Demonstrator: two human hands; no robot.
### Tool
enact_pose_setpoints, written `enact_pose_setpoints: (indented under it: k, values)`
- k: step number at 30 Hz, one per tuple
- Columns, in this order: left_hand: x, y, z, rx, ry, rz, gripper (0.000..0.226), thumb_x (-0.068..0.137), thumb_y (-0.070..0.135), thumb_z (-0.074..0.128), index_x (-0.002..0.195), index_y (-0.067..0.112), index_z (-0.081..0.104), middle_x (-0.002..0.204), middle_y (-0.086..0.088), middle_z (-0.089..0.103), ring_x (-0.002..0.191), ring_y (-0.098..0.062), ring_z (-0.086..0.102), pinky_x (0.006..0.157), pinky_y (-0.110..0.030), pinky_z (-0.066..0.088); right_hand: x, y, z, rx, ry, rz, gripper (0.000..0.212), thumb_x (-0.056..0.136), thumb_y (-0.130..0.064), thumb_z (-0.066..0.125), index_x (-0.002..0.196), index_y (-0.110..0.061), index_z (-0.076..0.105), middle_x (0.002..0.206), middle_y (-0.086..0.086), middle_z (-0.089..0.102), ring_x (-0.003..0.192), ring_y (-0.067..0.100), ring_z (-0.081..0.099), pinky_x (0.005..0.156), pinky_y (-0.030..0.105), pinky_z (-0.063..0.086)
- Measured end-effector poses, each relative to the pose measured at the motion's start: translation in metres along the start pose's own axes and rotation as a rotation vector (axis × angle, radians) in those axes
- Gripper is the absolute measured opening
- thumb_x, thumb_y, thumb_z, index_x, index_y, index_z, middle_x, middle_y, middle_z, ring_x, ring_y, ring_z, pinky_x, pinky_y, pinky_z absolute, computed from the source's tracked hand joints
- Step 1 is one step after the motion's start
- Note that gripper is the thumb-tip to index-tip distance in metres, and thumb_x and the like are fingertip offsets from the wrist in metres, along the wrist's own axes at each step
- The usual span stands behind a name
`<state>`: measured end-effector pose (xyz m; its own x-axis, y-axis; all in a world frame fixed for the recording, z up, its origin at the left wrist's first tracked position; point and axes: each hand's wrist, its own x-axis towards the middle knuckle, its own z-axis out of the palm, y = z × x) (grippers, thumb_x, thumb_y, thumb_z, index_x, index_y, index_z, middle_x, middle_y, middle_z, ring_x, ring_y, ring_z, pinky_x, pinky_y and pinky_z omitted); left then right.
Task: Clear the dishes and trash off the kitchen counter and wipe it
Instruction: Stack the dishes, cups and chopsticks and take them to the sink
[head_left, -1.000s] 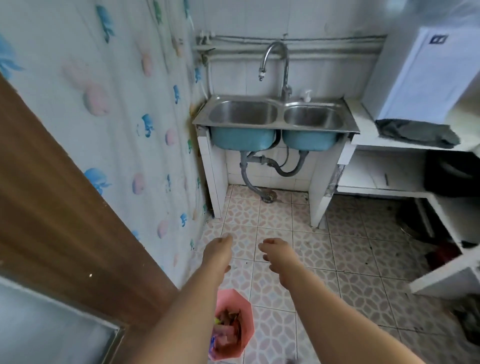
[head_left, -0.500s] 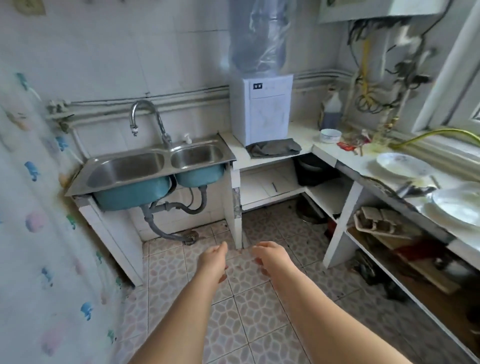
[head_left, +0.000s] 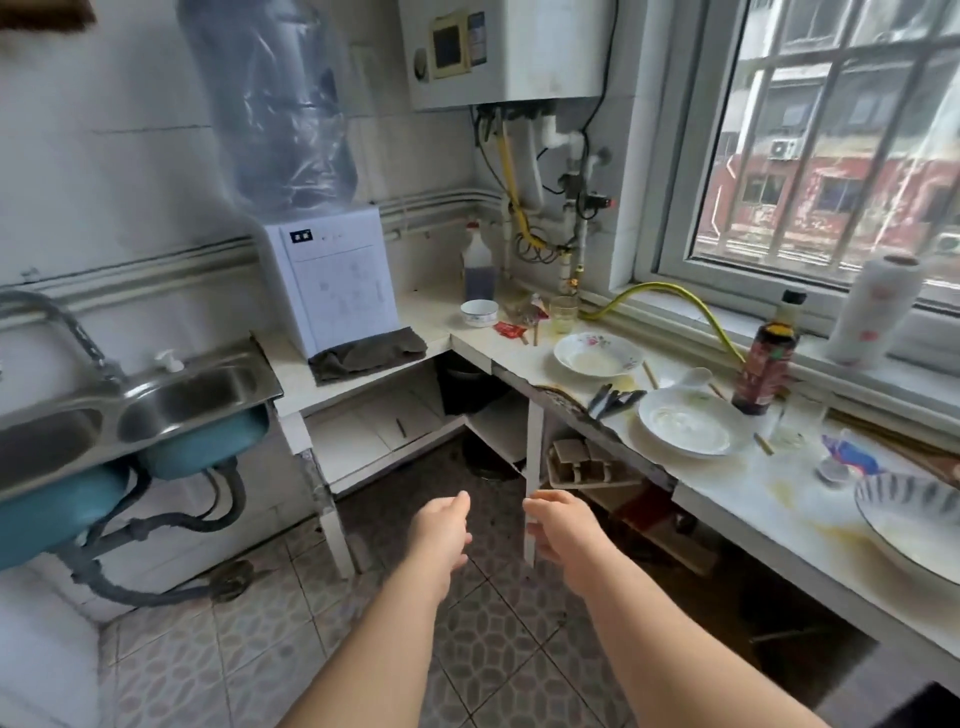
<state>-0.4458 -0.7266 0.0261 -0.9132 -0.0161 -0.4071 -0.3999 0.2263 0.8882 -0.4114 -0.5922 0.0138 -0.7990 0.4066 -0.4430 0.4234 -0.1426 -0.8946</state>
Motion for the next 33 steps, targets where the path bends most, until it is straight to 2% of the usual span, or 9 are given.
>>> enact_pose_setpoints:
  k: [2,6,10,14,16,20,23,27,33]
  values:
    - [-0.001,0.01,0.043,0.022,-0.059,0.014,0.016,0.098,0.035,0.046,0.102,0.022,0.054,0.097,-0.002,0.06,0.097,-0.021,0.062,0.081,-0.036,0.053,0.015,-0.002,-0.04,0.047,0.046,0.005,0.026,0.089,-0.017,0.061,0.115,-0.013,0.061,0.088,0.004,0.062,0.076,0.015,0.058,0.06,0.024,0.044]
    - [-0.007,0.023,0.107,0.062,-0.157,0.002,0.013,0.099,0.033,0.045,0.102,0.022,0.052,0.093,-0.003,0.058,0.086,-0.018,0.058,0.073,-0.033,0.051,0.034,0.001,-0.103,0.083,0.135,0.072,0.029,0.091,-0.02,0.059,0.119,-0.015,0.06,0.108,0.007,0.063,0.098,0.021,0.06,0.085,0.033,0.052]
    - [-0.006,0.035,0.156,0.126,-0.245,0.03,0.013,0.099,0.032,0.045,0.101,0.021,0.053,0.08,0.0,0.054,0.069,-0.013,0.05,0.057,-0.025,0.043,0.048,-0.002,-0.151,0.148,0.198,0.101,0.024,0.094,-0.017,0.055,0.118,-0.015,0.059,0.106,0.007,0.062,0.094,0.018,0.059,0.065,0.026,0.045]
    - [0.004,0.048,0.193,0.145,-0.328,0.033,0.012,0.1,0.03,0.044,0.096,0.022,0.052,0.072,0.002,0.047,0.06,-0.01,0.042,0.053,-0.023,0.035,0.062,-0.001,-0.178,0.206,0.268,0.115,0.02,0.094,-0.015,0.055,0.113,-0.014,0.058,0.093,0.006,0.06,0.082,0.016,0.057,0.058,0.024,0.041]
    - [0.013,0.053,0.21,0.176,-0.37,0.04,0.013,0.1,0.03,0.043,0.097,0.021,0.052,0.075,0.001,0.048,0.065,-0.013,0.044,0.054,-0.024,0.036,0.07,-0.001,-0.19,0.227,0.297,0.119,0.018,0.093,-0.012,0.055,0.111,-0.01,0.058,0.085,0.007,0.057,0.072,0.016,0.054,0.052,0.023,0.037]
    - [0.033,0.067,0.245,0.221,-0.477,0.037,0.013,0.1,0.032,0.043,0.1,0.022,0.05,0.081,0.001,0.051,0.074,-0.014,0.047,0.058,-0.024,0.039,0.093,-0.005,-0.215,0.251,0.39,0.122,0.017,0.092,-0.014,0.056,0.109,-0.011,0.058,0.108,0.011,0.06,0.099,0.025,0.059,0.069,0.03,0.045]
    - [0.055,0.084,0.27,0.251,-0.53,0.068,0.012,0.099,0.03,0.045,0.098,0.02,0.053,0.082,0.001,0.053,0.078,-0.016,0.05,0.061,-0.027,0.042,0.115,-0.019,-0.229,0.275,0.462,0.097,0.013,0.092,-0.013,0.055,0.105,-0.012,0.058,0.105,0.011,0.06,0.094,0.024,0.059,0.069,0.028,0.041]
    - [0.085,0.115,0.297,0.295,-0.576,0.133,0.012,0.096,0.029,0.048,0.098,0.021,0.056,0.092,-0.001,0.058,0.096,-0.023,0.059,0.086,-0.037,0.051,0.139,-0.045,-0.243,0.309,0.542,0.069,0.017,0.091,-0.012,0.055,0.107,-0.012,0.059,0.098,0.01,0.059,0.087,0.021,0.057,0.069,0.03,0.04]
    - [0.11,0.143,0.344,0.339,-0.707,0.173,0.021,0.096,0.025,0.047,0.076,0.024,0.051,0.074,0.001,0.052,0.082,-0.022,0.051,0.076,-0.034,0.046,0.161,-0.055,-0.269,0.319,0.721,0.054,0.015,0.09,-0.014,0.055,0.105,-0.014,0.059,0.098,0.005,0.061,0.091,0.02,0.059,0.075,0.031,0.044]
